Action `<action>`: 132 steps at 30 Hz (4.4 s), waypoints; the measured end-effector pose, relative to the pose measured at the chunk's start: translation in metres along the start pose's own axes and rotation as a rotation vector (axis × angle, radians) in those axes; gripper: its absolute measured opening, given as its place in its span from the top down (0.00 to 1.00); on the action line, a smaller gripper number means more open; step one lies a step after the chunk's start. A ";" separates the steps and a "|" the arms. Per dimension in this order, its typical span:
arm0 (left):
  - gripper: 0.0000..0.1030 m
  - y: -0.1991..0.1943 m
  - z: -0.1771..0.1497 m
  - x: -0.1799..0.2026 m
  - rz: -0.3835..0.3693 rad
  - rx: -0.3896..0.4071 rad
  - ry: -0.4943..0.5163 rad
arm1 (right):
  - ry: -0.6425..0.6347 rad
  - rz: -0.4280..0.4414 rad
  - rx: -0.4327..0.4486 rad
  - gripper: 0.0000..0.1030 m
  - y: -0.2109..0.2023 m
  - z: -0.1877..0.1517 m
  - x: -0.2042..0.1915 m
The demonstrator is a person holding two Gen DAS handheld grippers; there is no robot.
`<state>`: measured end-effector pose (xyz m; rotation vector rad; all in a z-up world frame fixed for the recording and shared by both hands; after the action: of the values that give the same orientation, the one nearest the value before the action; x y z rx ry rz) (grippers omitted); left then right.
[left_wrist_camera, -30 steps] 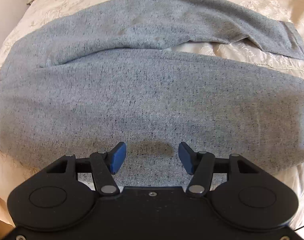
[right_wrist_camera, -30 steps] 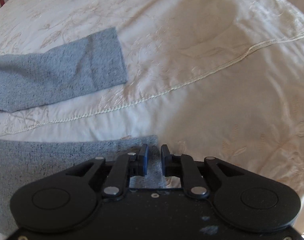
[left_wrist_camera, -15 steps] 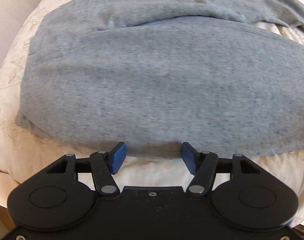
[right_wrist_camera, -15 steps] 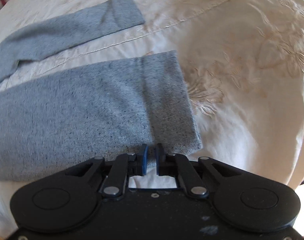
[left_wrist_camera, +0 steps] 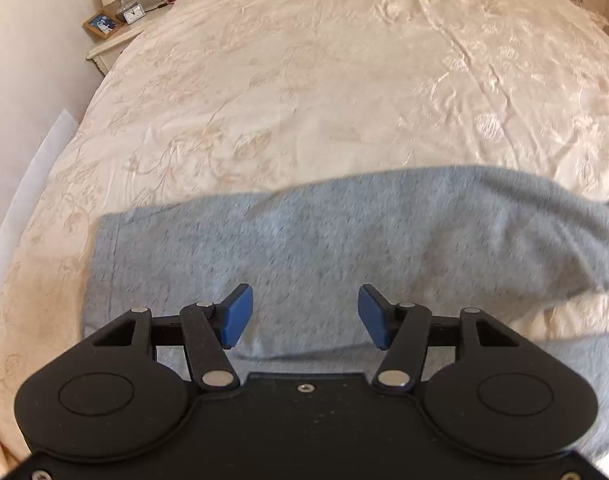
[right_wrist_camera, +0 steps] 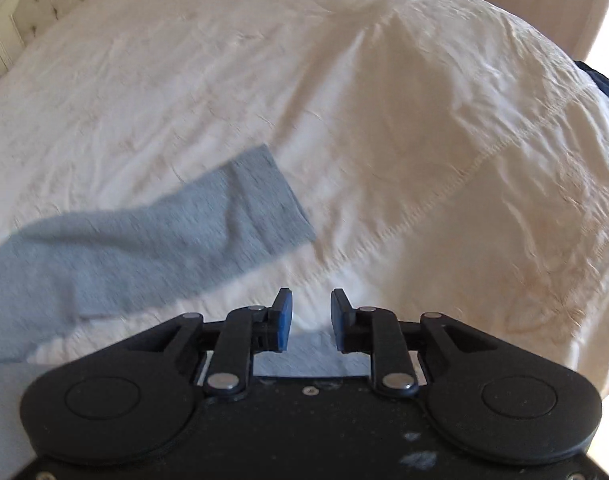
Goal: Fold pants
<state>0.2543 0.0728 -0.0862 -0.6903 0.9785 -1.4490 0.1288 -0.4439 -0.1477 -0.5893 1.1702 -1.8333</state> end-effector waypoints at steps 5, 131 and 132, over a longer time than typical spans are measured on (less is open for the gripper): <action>0.39 0.028 0.013 0.033 -0.034 -0.030 -0.002 | 0.001 0.057 -0.042 0.76 0.048 0.047 -0.043; 0.84 0.113 0.091 -0.112 -0.098 -0.148 -0.496 | 0.557 0.232 -0.005 0.95 0.053 0.038 -0.110; 0.84 0.086 0.085 -0.116 -0.132 -0.077 -0.482 | 0.530 0.245 0.014 0.95 0.047 0.045 -0.113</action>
<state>0.3847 0.1763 -0.1069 -1.1165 0.6233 -1.2751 0.2406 -0.3784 -0.1634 0.0647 1.4932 -1.8302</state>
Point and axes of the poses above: each gripper's, at about its wrist camera, not at the fingertips, and y roughly the way its jaws point, x to its right, z to its top, the point moved 4 cm from there along y, roughly the way its jaws point, and after that the axes turned 2 degrees about -y, right-handed, at the moved point
